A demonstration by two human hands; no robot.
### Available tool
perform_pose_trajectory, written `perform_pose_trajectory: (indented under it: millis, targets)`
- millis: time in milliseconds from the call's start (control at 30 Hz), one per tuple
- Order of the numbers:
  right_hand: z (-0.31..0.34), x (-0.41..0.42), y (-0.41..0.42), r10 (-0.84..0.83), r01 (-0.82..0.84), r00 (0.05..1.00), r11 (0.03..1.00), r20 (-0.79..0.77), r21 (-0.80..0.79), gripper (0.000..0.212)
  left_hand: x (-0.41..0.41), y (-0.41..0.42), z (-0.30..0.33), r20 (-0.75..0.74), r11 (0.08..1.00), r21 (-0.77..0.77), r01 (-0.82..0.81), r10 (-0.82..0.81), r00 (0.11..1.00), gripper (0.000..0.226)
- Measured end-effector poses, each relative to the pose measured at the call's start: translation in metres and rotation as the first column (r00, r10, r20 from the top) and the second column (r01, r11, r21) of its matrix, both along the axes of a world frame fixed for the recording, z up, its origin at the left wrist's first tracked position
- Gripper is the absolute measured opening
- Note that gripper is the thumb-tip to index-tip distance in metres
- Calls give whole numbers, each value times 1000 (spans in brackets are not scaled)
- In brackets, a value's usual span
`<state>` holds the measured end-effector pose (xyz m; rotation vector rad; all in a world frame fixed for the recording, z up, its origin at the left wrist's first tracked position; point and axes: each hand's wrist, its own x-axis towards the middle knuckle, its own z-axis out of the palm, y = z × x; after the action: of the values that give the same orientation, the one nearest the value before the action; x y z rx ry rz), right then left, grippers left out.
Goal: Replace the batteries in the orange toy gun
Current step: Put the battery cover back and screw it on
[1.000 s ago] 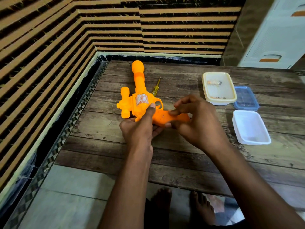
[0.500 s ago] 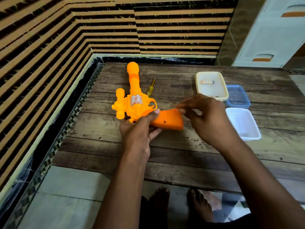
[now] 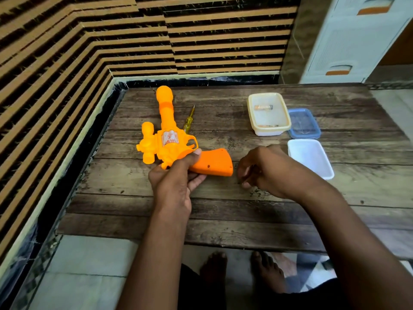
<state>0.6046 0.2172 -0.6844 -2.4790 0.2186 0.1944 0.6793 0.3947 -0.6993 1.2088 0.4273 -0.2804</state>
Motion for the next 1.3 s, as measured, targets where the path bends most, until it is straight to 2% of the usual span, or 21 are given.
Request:
perform_pose_trajectory:
  millis: [133, 367, 433, 533, 667, 767, 1033, 1300]
  targets:
    - [-1, 3, 4, -14, 14, 1000, 999, -24, 30, 28, 0, 0, -1, 1, 1000, 10, 11, -11, 1000, 30]
    - [-7, 5, 4, 51, -50, 999, 998, 10, -34, 33, 1, 1, -2, -14, 1000, 17, 9, -8, 1000, 33]
    - [-8, 6, 4, 10, -9, 996, 1000, 93, -7, 29, 1, 1, -2, -17, 1000, 20, 10, -10, 1000, 35]
    - [-6, 7, 5, -52, 41, 952, 998, 303, 43, 26, 3, 3, -4, -16, 1000, 27, 6, -5, 1000, 36]
    - [-5, 9, 10, -70, -11, 836, 990, 545, 143, 14, 4, 1, -5, -8, 999, 38, 1, -1, 1000, 30]
    - [-9, 16, 16, -38, -54, 773, 991, 633, 126, 8, 4, 0, -6, 0, 999, 45, 4, -4, 1000, 29]
    - [-20, 26, 23, 48, -107, 784, 993, 619, 58, 21, 4, 0, -7, 8, 999, 30, 17, -18, 1000, 26]
    - [-20, 30, 33, 79, -125, 790, 992, 609, 35, 10, 3, -1, -7, 31, 1000, 9, 27, -27, 999, 34]
